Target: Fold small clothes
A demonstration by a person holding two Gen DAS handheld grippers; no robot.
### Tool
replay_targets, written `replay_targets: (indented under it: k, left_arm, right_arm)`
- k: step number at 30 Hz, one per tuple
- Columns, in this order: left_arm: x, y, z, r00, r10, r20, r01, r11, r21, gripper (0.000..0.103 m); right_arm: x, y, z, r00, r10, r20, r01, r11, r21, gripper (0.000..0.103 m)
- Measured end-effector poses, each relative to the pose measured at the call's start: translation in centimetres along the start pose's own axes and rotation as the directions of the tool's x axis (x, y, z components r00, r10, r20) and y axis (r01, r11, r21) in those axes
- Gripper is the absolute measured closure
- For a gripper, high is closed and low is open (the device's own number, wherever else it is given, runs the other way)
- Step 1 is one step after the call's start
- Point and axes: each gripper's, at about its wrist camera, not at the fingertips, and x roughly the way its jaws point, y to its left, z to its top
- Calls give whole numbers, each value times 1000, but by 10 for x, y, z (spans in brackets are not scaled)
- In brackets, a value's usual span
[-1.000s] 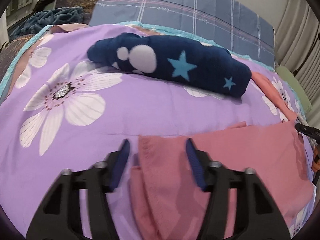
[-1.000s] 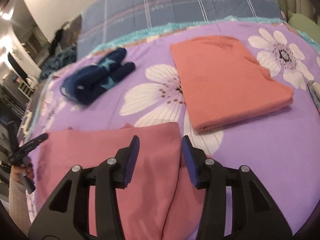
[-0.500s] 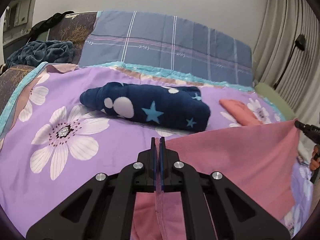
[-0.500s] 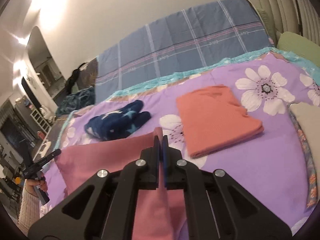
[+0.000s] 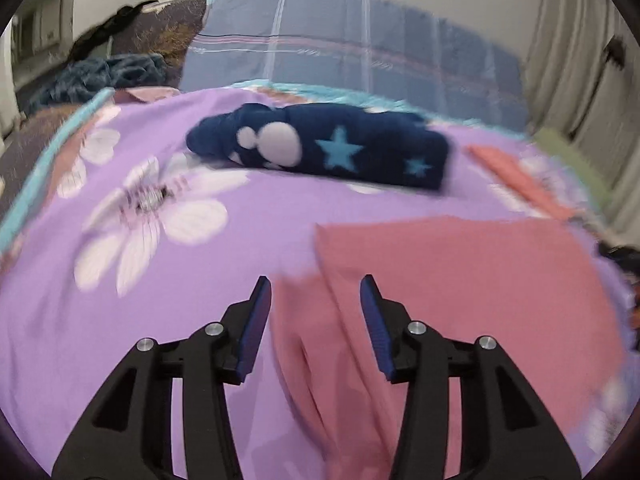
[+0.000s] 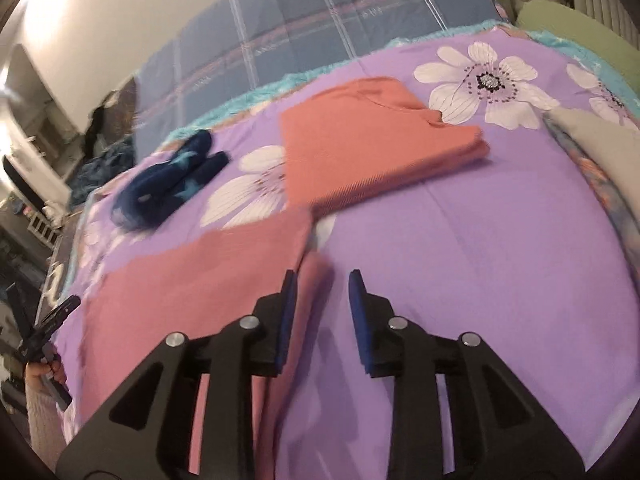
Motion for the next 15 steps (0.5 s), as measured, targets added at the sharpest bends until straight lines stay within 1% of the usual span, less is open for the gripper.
replay_targets:
  k: [1,2,4,6,9,12,13,14,15]
  left_arm:
    - [-17,-1,-15,998,-58,0,58,998,-13,56]
    - [-26,-4,-25,995,-95,-7,95,995,-19,56]
    - [-42,-9,-55,984,-170,-58,168,985,-38,56]
    - [-47,-13,-74,976,-197,-94,193,980,-44,57]
    - [-52,-26,-101,967,-215,-139,214,977,-20,58]
    - [-51,-36,-117,965,-198,-173,203,979,8,59]
    - [-50,-40,-120,966,-185,-182,192,981,23,61]
    - [-49,-42,-123,968,-170,-186,179,983,37,73]
    - [-47,-41,-122,966,-173,-192,183,982,37,94]
  right_arm:
    - [-16,3,-13,1000,26,2,-26,1000,-14,75]
    - [-29,5,-27,999,53,2,-53,998,-30,75]
    - [-53,12,-57,995,100,-11,-101,993,-55,75]
    - [-66,19,-86,991,128,-39,-130,989,-75,74]
    - [-76,28,-113,991,120,-57,-125,987,-98,74]
    - [-79,34,-128,987,145,-70,-151,984,-97,74]
    - [-78,34,-132,985,151,-79,-159,983,-95,74]
    - [-76,36,-136,985,150,-87,-158,983,-94,74]
    - [-72,37,-140,984,145,-101,-154,984,-90,74]
